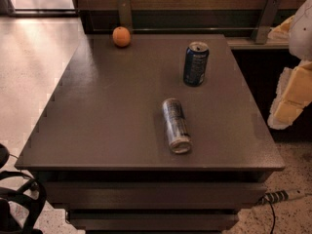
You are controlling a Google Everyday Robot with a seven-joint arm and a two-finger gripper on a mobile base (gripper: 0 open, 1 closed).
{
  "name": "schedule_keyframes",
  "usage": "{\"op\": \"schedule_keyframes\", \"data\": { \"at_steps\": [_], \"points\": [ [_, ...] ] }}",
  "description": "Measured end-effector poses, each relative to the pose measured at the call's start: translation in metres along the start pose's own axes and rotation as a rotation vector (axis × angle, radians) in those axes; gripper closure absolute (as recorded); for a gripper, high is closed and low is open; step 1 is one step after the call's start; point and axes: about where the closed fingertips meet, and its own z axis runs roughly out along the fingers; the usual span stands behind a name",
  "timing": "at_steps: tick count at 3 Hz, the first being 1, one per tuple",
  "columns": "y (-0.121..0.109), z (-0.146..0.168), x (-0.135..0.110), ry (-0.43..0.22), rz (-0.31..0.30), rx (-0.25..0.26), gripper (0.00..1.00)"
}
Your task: Place redbull can upright
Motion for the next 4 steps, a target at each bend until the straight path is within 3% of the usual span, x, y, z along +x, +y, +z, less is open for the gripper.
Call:
{"op": "schedule_keyframes", "data": {
  "at_steps": [2,3,4],
  "points": [
    [-0.002,-0.003,0.000,0.004,0.011,-0.003,0.00],
    [-0.024,-0.003,-0.007,-0.022,0.134,-0.067,0.00],
    [-0.034,0.008,-0.025,-0.087,0.302,-0.128,0.00]
  ]
}}
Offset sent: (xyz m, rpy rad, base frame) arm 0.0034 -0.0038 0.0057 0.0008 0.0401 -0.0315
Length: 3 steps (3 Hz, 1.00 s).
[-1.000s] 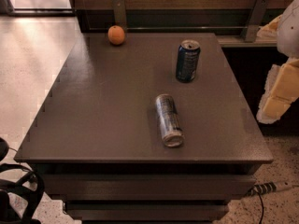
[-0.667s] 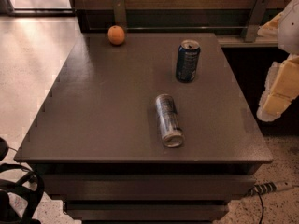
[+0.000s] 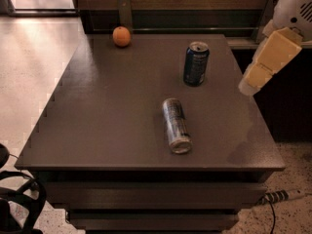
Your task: Place redbull can upright
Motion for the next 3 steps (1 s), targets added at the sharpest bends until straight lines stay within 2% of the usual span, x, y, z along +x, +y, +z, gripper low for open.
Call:
{"op": "schedule_keyframes", "data": {
  "at_steps": [1,2,3],
  "points": [
    [0.011,0.021,-0.033,-0.034,0.185,-0.008,0.00],
    [0.024,0.042,-0.047,0.014,0.302,0.010,0.00],
    [0.027,0.044,-0.050,0.015,0.435,0.017,0.00]
  ]
}}
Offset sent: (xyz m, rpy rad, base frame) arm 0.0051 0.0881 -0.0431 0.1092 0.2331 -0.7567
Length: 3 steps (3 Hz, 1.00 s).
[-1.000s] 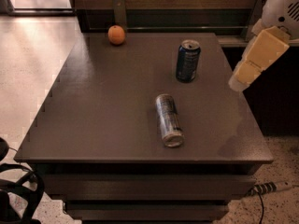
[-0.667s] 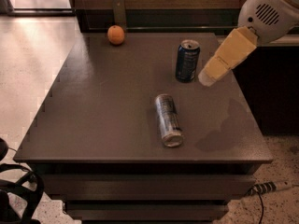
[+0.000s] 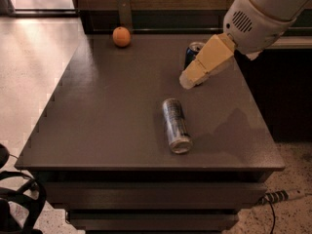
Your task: Place redbull can upright
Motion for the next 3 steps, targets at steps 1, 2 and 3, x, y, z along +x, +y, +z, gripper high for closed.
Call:
{"op": "schedule_keyframes", "data": {
  "at_steps": [1,2,3],
  "points": [
    [0.000,0.000,0.000,0.000,0.000,0.000,0.00],
    [0.011,0.009,-0.005,0.021,0.009,0.025,0.00],
    [0.021,0.037,-0.002,0.102,0.087,0.099,0.00]
  ]
}}
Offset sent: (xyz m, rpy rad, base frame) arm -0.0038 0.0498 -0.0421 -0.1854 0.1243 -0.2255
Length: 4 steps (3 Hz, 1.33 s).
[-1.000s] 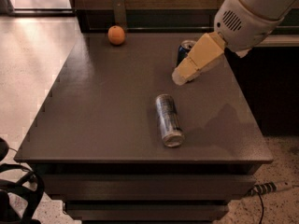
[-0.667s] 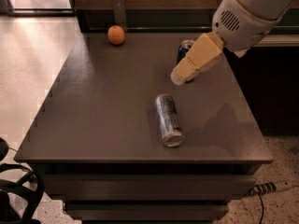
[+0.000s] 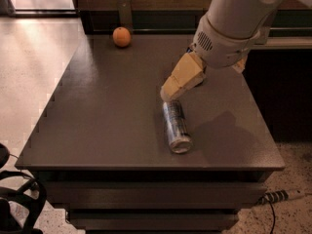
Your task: Place redbull can upright
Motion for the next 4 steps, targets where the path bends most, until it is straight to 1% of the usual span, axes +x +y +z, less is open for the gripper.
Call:
{"op": "schedule_keyframes", "data": {
  "at_steps": [1,2,3,4],
  "points": [
    [0.005,0.025,0.004,0.075,0.098,0.051,0.00],
    [0.007,0.042,0.007,0.125,0.154,0.070,0.00],
    [0.012,0.059,0.006,0.167,0.178,0.066,0.00],
    [0.027,0.080,0.005,0.214,0.175,0.029,0.00]
  ]
}}
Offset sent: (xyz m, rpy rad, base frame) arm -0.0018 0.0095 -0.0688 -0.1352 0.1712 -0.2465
